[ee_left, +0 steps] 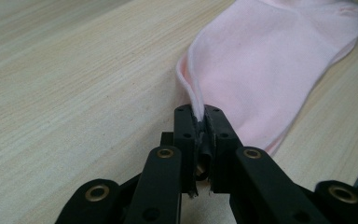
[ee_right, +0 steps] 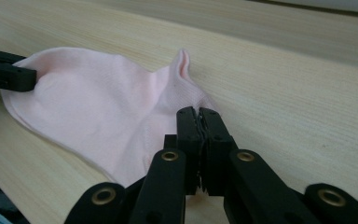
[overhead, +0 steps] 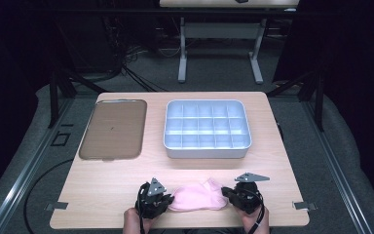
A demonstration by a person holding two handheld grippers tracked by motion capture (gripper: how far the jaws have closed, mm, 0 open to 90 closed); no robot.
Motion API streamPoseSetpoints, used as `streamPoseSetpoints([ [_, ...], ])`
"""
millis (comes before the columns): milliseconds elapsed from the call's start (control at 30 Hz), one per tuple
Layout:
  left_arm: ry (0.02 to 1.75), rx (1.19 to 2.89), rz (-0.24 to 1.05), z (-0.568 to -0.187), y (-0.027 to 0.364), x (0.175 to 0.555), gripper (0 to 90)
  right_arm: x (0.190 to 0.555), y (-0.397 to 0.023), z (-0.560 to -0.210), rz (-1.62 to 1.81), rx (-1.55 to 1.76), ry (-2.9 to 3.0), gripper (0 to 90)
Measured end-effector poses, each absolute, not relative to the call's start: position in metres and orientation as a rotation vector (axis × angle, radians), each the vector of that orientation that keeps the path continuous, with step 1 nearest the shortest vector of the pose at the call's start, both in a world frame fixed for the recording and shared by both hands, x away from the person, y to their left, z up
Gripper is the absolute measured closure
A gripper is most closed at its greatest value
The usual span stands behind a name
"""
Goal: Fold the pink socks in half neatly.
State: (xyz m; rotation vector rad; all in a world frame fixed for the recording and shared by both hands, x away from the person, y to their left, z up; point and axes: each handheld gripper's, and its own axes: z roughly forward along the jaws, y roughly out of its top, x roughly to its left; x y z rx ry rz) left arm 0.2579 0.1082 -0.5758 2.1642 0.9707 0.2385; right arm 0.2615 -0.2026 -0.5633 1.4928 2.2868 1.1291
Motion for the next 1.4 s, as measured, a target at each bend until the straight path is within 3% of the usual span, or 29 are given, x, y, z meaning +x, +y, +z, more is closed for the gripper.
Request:
streamPoseSetpoints([
  [433,0.961,2.163,0.216,-0.576,0.108,0.258,83.7,0.246,-0.176,-0.539,1.106,1.290,2.323,87.9],
  [833,0.971,2.157,0.215,-0.576,0.107,0.258,83.2,0.249,-0.179,-0.551,1.047,1.311,2.341,86.5],
  [1400,0.976,2.163,0.211,-0.577,0.107,0.258,83.0,0.261,-0.181,-0.568,0.845,1.389,2.356,62.8],
])
